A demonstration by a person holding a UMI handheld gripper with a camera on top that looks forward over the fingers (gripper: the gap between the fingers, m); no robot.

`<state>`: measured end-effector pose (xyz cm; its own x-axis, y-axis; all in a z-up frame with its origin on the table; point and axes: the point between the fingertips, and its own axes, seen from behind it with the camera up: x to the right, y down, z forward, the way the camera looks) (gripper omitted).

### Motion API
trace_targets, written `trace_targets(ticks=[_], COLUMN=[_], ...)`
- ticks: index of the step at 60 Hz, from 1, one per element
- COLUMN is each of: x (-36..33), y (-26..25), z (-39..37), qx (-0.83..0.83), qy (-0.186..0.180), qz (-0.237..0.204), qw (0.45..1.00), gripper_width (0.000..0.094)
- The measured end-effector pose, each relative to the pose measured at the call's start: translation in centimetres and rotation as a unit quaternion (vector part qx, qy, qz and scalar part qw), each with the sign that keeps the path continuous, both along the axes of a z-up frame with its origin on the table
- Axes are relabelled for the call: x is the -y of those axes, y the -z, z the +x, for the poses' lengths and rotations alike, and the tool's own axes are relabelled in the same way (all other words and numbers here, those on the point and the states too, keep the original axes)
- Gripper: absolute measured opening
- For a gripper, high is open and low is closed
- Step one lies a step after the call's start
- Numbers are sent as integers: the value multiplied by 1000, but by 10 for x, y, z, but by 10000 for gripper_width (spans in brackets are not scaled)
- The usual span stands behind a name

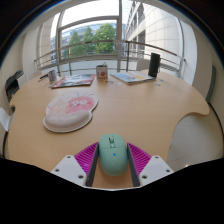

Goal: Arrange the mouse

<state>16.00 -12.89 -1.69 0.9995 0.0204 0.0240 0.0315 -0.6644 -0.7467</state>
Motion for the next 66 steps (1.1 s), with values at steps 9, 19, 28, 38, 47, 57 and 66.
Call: trace_targets(ticks=[9, 19, 28, 38, 47, 57, 66], x=[-6, -6, -37, -107, -164, -194, -192], y=[-1, -9, -81, -201, -225, -117, -28], z=[-3, 5, 24, 11, -55, -130, -153], qx=[9, 26, 36, 35, 13, -16, -13], qy=[-3, 25, 89, 124, 100, 73, 75], qz=[8, -4, 46, 151, 182, 96, 19], qw=[1000, 999, 994, 980, 978, 993, 997], gripper_width=[446, 393, 393, 394, 391, 392, 441])
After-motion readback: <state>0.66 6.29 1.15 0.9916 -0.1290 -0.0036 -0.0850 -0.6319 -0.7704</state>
